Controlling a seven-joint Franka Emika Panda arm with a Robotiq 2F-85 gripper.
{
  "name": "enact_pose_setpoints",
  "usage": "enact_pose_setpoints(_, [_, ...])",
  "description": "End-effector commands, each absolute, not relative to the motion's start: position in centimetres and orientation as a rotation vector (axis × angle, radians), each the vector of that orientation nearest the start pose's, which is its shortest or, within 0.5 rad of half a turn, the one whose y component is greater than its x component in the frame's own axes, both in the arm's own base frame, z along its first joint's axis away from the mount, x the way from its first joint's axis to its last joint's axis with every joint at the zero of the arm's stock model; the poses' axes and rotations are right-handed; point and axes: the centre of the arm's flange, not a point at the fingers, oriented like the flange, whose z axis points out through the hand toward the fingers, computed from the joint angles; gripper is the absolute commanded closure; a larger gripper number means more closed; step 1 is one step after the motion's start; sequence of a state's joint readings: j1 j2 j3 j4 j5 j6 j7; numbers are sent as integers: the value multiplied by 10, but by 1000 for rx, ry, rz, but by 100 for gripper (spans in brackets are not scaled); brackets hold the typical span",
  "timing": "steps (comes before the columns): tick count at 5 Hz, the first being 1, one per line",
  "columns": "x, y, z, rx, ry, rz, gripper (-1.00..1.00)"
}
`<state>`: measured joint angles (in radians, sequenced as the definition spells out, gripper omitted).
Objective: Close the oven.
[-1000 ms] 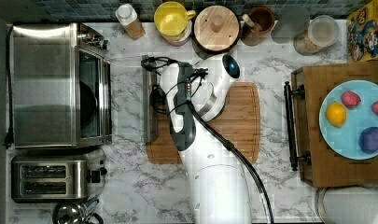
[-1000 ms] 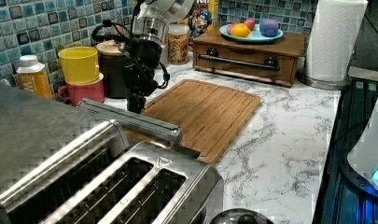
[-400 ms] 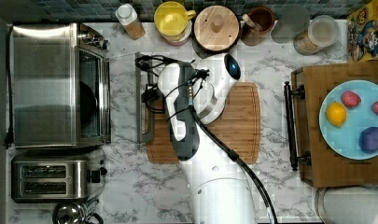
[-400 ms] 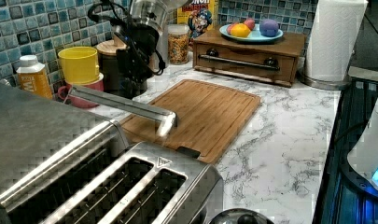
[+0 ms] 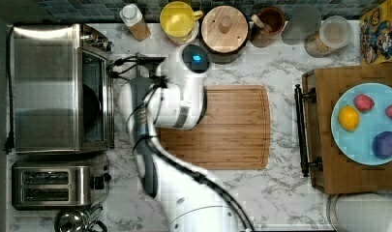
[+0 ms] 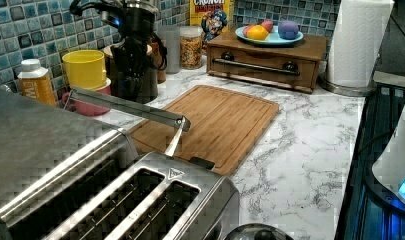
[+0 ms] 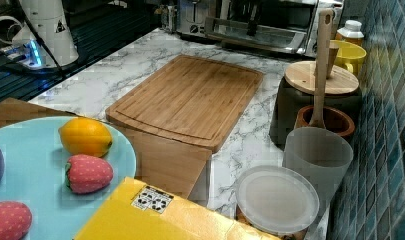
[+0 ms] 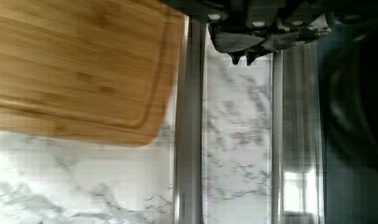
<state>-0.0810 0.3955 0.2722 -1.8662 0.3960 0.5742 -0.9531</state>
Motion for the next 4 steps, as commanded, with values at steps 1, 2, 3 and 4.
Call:
enact_pose_setpoints(1, [586, 288, 466, -2672, -324, -174, 100])
enact_pose_setpoints(2, [580, 318, 487, -2802, -386, -258, 100])
enact_pose_setpoints(3, [581, 355, 477, -2982, -449, -263, 100])
enact_pose_setpoints(4, [573, 359, 485, -2996, -461, -363, 100])
